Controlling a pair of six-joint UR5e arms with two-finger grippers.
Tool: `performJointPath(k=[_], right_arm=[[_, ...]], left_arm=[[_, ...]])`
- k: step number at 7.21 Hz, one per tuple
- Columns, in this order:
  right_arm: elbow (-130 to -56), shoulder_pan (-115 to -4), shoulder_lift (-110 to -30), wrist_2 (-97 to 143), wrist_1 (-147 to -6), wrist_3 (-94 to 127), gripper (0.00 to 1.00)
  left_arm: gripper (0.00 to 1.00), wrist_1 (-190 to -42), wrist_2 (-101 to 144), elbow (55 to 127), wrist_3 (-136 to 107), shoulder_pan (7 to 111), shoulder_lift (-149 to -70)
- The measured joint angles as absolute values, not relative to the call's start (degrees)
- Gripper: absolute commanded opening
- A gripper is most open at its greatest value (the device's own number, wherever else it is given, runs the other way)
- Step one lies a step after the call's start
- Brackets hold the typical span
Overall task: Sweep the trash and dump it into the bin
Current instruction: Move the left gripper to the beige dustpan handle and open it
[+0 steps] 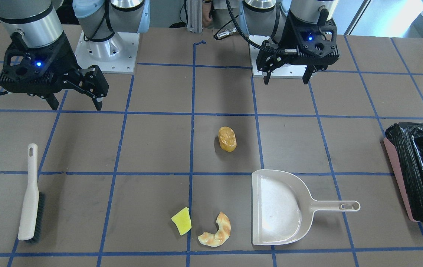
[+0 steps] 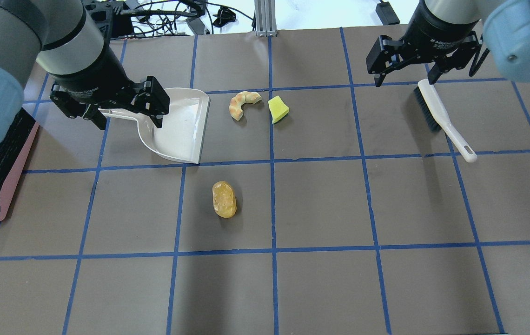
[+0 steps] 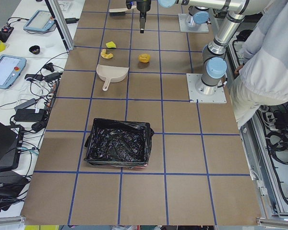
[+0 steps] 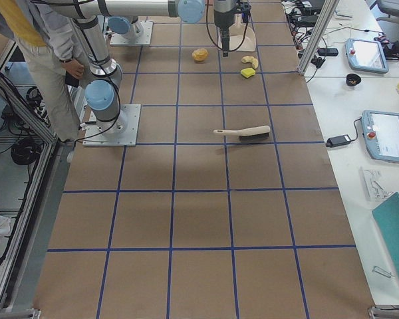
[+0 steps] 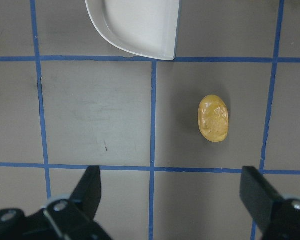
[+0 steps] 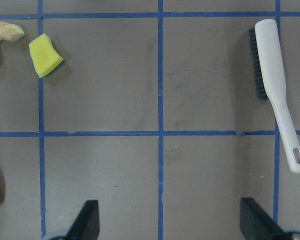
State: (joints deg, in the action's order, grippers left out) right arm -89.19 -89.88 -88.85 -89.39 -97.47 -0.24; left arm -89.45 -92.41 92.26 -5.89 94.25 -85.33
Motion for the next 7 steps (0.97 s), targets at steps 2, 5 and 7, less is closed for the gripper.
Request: performJointPath(k=[2,5,7], right_arm=[[-89.2,-89.9,-88.9,-89.6,-97.4,-0.8,1.0],[-89.3,-89.8,-88.6,-89.8,-98.0,-0.9,1.0],[-89.4,-89.8,-88.5,-89.9,-98.1,-1.0,1.0]], left_arm=[[1.0,-89.1,-92.5,92.5,-7.2,94.1,-85.7],[1.0,-88.8,-92.5,92.4,-17.3,90.3,-87.4],[1.0,-87.4,-92.5,91.9,-22.4,87.6,-88.6]])
